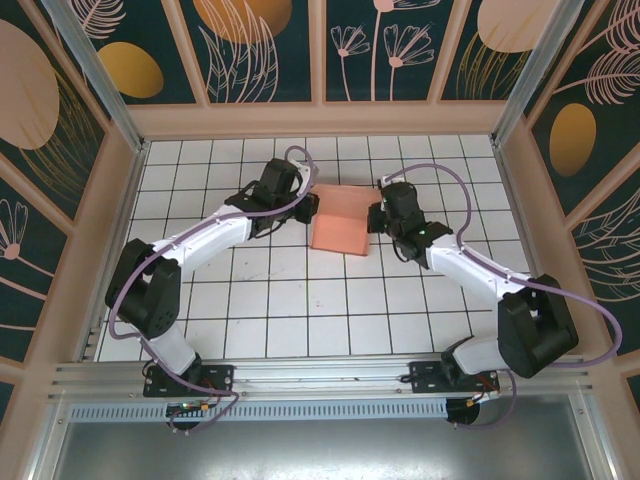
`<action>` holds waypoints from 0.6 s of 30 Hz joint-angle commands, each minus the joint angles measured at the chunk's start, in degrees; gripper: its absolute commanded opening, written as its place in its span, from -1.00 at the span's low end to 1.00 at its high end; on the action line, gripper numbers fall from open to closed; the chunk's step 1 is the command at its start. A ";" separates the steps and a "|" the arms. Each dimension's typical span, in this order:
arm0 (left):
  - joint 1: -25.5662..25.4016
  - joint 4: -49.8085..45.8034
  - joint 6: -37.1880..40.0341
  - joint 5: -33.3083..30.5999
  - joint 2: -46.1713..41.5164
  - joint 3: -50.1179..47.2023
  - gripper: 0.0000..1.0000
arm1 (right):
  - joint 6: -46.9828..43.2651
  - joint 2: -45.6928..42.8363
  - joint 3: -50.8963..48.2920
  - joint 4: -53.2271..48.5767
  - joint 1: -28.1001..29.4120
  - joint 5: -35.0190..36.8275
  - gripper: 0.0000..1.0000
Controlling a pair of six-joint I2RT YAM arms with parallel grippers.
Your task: Fold the paper box
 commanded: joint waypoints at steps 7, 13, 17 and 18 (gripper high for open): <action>-0.76 12.66 -3.10 -1.39 2.06 -4.06 -1.00 | 12.26 -0.06 -5.71 15.05 4.75 19.29 -1.00; -1.05 16.58 -4.81 -1.65 3.29 -5.37 -1.00 | 12.59 2.12 -8.73 22.86 5.38 21.30 -1.00; -1.20 17.89 -5.32 -1.84 4.51 -5.28 -1.00 | 13.01 3.95 -9.74 25.75 5.43 21.01 -1.00; -1.30 18.06 -5.60 -1.89 4.90 -5.19 -1.00 | 13.11 4.41 -10.00 26.48 5.36 20.65 -1.00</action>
